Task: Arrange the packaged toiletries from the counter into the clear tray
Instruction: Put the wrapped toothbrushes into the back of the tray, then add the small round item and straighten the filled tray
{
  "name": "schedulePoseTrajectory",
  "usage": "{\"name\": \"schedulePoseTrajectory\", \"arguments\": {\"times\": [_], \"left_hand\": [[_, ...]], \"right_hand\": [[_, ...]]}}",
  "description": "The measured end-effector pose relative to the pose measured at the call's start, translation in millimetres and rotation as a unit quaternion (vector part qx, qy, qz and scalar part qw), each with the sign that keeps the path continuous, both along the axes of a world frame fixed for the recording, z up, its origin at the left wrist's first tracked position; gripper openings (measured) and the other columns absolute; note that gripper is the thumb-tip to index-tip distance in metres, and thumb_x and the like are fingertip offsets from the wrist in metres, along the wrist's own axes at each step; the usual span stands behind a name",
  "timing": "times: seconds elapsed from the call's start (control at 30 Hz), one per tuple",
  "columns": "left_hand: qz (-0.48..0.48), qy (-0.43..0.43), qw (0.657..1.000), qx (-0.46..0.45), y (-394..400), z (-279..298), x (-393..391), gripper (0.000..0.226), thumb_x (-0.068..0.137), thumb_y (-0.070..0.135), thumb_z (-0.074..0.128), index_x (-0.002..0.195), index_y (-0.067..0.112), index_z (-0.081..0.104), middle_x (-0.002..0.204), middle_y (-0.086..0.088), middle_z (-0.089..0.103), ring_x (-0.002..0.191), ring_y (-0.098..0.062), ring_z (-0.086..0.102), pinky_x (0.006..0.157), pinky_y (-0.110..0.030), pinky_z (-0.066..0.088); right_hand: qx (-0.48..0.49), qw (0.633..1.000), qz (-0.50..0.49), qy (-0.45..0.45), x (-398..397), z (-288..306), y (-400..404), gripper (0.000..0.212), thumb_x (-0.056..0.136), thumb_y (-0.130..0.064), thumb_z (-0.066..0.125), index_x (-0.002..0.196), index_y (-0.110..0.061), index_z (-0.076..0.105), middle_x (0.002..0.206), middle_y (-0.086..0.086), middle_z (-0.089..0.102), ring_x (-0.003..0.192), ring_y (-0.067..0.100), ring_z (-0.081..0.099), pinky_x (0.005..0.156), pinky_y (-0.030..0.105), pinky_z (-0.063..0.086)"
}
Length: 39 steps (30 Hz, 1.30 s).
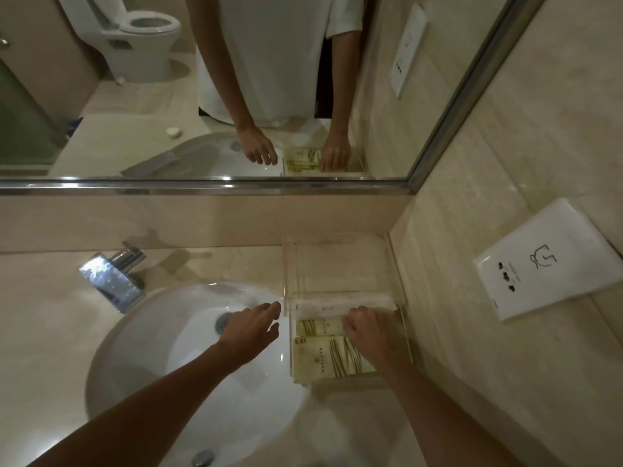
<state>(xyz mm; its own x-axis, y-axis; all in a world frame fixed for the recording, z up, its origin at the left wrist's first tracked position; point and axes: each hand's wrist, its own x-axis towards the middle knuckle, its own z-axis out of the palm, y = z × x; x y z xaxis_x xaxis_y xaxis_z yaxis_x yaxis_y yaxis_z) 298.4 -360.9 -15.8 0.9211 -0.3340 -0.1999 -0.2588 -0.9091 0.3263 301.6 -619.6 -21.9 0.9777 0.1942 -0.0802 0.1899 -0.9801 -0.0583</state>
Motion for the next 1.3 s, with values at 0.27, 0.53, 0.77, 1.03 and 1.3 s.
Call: {"name": "schedulePoseTrajectory", "arguments": {"times": [0.27,0.53,0.77,1.03,1.3], "left_hand": [[0.008,-0.039,0.999,-0.007,30,5,-25,0.010,0.089,0.025,0.051,0.093,0.016,0.053,0.093,-0.002,0.068,0.071,-0.026,0.059,0.060,-0.028,0.036],[0.061,0.005,0.998,-0.010,94,1,-87,0.013,0.090,0.027,0.052,0.096,0.016,0.051,0.097,-0.004,0.066,0.079,-0.024,0.061,0.062,-0.029,0.040],[0.121,-0.001,0.992,-0.027,170,3,-142,0.009,0.086,0.023,0.052,0.089,0.015,0.053,0.094,-0.005,0.065,0.083,-0.026,0.060,0.062,-0.029,0.034],[0.187,-0.028,0.981,-0.046,281,-3,-211,0.011,0.080,0.024,0.060,0.079,0.015,0.052,0.080,-0.007,0.060,0.067,-0.033,0.059,0.056,-0.036,0.043],[0.261,-0.013,0.964,-0.038,351,-16,-271,0.009,0.079,0.018,0.059,0.083,0.011,0.054,0.083,-0.011,0.058,0.067,-0.037,0.057,0.058,-0.039,0.045]], "right_hand": [[0.082,0.996,0.016,0.010,-22,16,49,0.030,0.089,-0.022,0.049,0.059,-0.019,0.043,0.051,-0.001,0.043,0.045,0.018,0.042,0.047,0.027,0.034],[0.072,0.992,0.097,0.048,-78,24,142,0.031,0.093,-0.033,0.041,0.074,-0.014,0.055,0.067,0.007,0.060,0.060,0.025,0.055,0.057,0.031,0.039],[0.065,0.979,0.168,0.099,-117,30,231,0.028,0.093,-0.033,0.043,0.085,-0.011,0.058,0.081,0.010,0.064,0.073,0.027,0.062,0.065,0.035,0.047],[0.100,0.952,0.242,0.159,-156,26,342,0.022,0.091,-0.031,0.048,0.103,-0.013,0.051,0.106,0.008,0.059,0.092,0.030,0.059,0.075,0.037,0.044],[0.035,0.929,0.315,0.191,-186,-11,419,0.055,0.085,-0.038,0.062,0.131,-0.019,0.039,0.128,0.007,0.044,0.114,0.029,0.049,0.085,0.041,0.045]]}}
